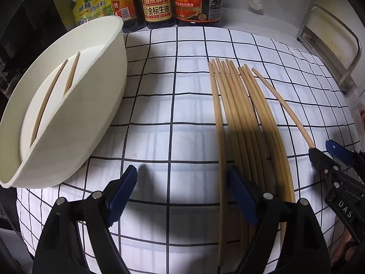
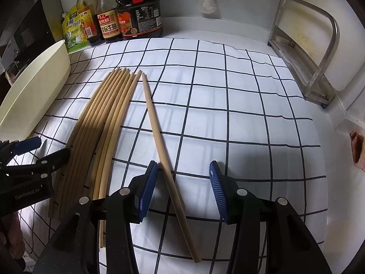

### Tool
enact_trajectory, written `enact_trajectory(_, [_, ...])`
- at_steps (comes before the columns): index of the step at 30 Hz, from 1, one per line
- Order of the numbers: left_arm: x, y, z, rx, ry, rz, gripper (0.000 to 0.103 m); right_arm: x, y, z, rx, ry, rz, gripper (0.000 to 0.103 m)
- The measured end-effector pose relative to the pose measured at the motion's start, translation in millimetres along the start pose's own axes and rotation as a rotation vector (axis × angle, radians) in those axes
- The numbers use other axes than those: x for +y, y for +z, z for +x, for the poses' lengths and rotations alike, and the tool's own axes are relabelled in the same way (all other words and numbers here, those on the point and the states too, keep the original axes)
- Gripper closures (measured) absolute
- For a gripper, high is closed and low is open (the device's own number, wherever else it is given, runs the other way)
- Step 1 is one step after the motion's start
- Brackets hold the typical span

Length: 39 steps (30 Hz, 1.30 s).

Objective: Organize utensils
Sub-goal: 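Close the left tool on one chopstick while the right tool grasps another, then lower both chopsticks into the white bowl and open both tools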

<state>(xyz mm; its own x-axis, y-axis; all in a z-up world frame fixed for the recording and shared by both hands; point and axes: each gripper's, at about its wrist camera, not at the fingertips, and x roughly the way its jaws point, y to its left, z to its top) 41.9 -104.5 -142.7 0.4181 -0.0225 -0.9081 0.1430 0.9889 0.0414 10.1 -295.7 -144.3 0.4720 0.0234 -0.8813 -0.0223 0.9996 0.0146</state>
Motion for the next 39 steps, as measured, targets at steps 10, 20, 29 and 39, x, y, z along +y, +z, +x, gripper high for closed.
enact_trajectory(10, [-2.7,12.6,3.6,-0.002,-0.030,-0.017,0.034,4.7,3.2,3.1,-0.019,0.002,-0.045,0.058])
enact_trajectory(20, [-18.1,10.9,-4.6,-0.016,-0.074,0.039,0.096,20.0,4.9,2.5,-0.006,0.035,-0.115,0.096])
enact_trajectory(29, [-9.9,14.1,-15.4,-0.002,-0.105,0.030,0.096,11.2,9.7,-13.6,-0.002,0.091,-0.004,0.097])
enact_trajectory(39, [15.6,44.2,-75.9,-0.098,-0.175,0.027,0.096,36.3,47.1,-61.6,-0.074,0.143,0.054,0.097])
